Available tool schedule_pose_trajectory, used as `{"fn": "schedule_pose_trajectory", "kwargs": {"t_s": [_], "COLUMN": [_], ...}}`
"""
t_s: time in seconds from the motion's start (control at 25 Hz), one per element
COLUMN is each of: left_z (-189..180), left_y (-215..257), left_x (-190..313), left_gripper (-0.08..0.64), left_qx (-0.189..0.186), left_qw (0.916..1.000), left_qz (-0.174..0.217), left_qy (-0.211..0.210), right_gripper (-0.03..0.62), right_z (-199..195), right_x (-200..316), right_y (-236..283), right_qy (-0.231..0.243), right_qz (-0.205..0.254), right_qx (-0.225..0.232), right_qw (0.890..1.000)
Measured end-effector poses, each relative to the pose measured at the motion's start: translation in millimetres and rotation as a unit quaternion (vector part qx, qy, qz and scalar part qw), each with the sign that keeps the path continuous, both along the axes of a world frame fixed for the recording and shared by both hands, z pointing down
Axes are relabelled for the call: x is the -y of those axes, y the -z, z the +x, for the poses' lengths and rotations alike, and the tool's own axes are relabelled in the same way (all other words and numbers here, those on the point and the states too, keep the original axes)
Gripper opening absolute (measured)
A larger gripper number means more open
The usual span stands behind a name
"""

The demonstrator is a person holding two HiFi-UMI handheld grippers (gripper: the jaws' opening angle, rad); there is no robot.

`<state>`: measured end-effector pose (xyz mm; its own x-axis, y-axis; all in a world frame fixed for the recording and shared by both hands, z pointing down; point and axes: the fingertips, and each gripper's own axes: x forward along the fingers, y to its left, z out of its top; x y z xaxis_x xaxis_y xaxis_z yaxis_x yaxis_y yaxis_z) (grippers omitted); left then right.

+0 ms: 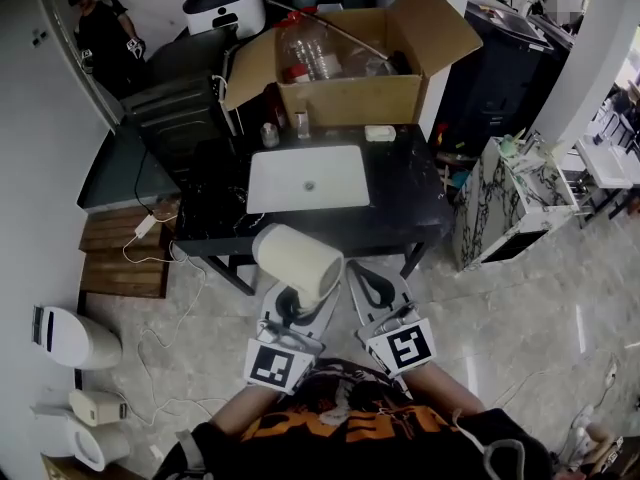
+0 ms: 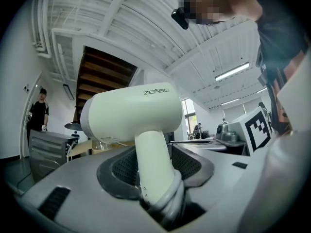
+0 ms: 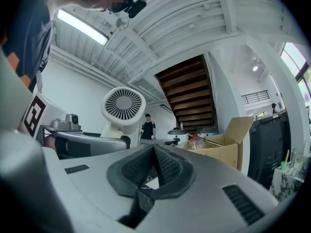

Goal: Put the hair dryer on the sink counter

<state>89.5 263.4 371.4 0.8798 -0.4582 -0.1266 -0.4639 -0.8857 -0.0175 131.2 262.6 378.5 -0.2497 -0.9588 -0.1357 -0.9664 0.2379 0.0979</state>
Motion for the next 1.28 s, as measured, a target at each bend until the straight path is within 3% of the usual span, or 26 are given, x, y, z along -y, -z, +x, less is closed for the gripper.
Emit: {"fn": "schedule_pose_trajectory", "kwargs": {"t_s": [0.32, 0.68, 1.28], "left_z": [10, 31, 30], "left_y": [-2, -16, -16], "left_x": [11, 69, 264], "left_gripper": [0.216, 0.216, 0.216], "left_qx": [0.0, -0.002, 0.005], "left_qw": [1.0, 0.9998, 0.9995], "left_qz": [0.001, -0.016, -0.029], "left_qy": [0.001, -0.01, -0.014], "right_gripper": [0.014, 0.014, 0.014], "right_z": [5, 19, 16], "right_x": [11, 58, 256], "right_y": [-1, -20, -15], "right_qy": [0.009, -0.002, 0.002], "right_qz": [0.005, -0.021, -0.047], "right_qx": [0.003, 0.013, 0.002], "right_qw": [1.0, 1.0, 0.999]}}
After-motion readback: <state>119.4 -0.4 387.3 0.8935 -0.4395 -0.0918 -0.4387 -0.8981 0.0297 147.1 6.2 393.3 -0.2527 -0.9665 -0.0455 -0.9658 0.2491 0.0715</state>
